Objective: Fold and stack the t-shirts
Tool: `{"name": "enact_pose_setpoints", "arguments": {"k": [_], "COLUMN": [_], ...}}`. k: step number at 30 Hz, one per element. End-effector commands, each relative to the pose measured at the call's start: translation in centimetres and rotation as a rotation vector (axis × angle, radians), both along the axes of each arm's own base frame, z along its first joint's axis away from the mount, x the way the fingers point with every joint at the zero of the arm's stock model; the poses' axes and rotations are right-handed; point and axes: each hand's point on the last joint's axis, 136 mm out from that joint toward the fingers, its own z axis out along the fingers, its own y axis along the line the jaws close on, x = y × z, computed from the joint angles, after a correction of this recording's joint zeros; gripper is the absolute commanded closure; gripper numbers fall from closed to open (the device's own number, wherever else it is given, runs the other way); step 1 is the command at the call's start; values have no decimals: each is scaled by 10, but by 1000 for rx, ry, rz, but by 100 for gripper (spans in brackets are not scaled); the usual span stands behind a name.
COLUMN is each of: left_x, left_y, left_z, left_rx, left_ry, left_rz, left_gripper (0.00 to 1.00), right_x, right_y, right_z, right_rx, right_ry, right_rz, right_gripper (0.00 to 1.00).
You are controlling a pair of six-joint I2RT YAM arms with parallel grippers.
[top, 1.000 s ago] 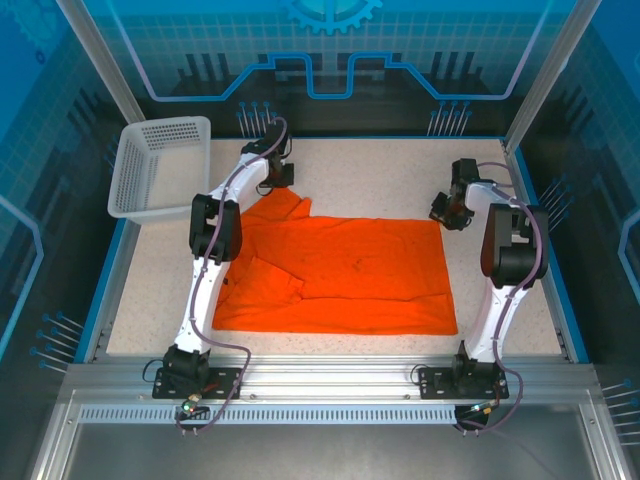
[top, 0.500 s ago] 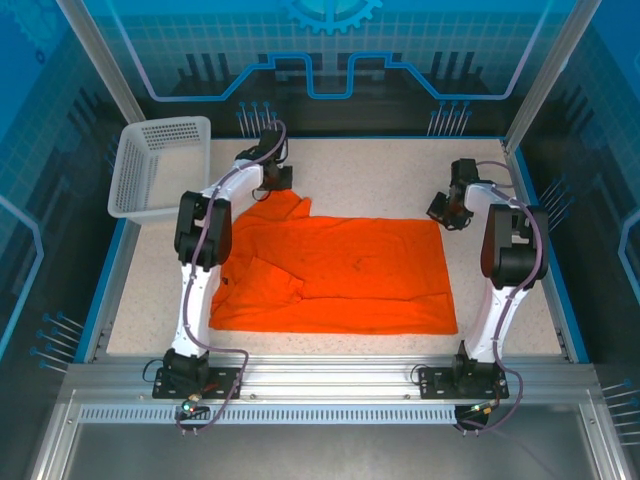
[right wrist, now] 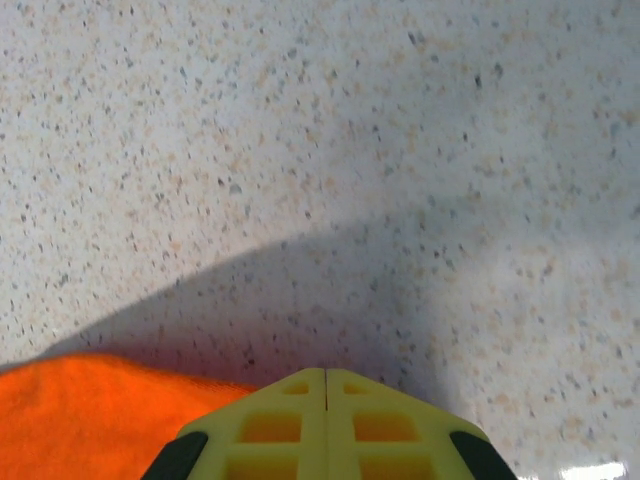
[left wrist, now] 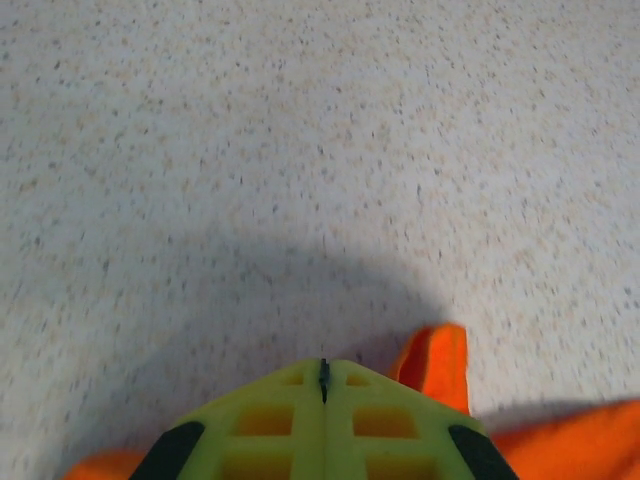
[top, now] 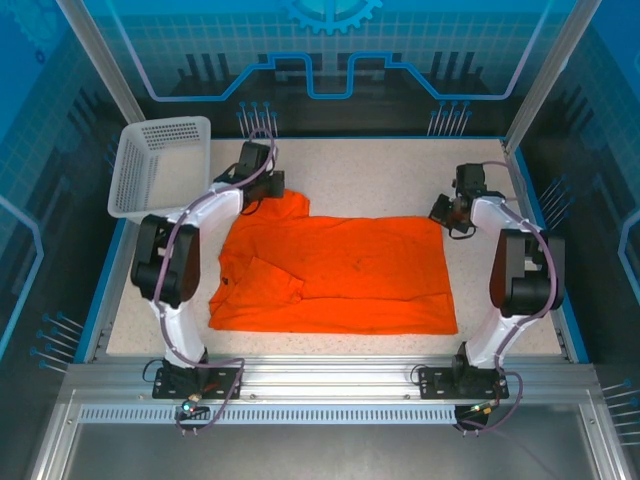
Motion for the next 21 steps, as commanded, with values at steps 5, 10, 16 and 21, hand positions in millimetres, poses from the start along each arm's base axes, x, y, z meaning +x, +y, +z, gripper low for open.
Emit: {"name": "enact_pose_setpoints", "arguments": {"k": [5,10,16,21], "left_x": [-67,-105,-151,-179], "left_y": [9,25,34,44], "left_z": [24,20,-1,-15], "left_rx": [-29,-43,-122,-160], "left_ry": [-28,36,99,133], "left_rz": [51,159,255,320], "left_gripper": [100,100,100,100], "right_x": [-40,-59,-71,-73], "right_y": [2,-6,-14,-16], "right_z": [-2,-2,-6,-7], "right_rx": [2,1,2,20], "right_ry": [36,43,52,46], "right_rz": [-25,-74,-112,-129], "right_gripper": [100,100,100,100]}}
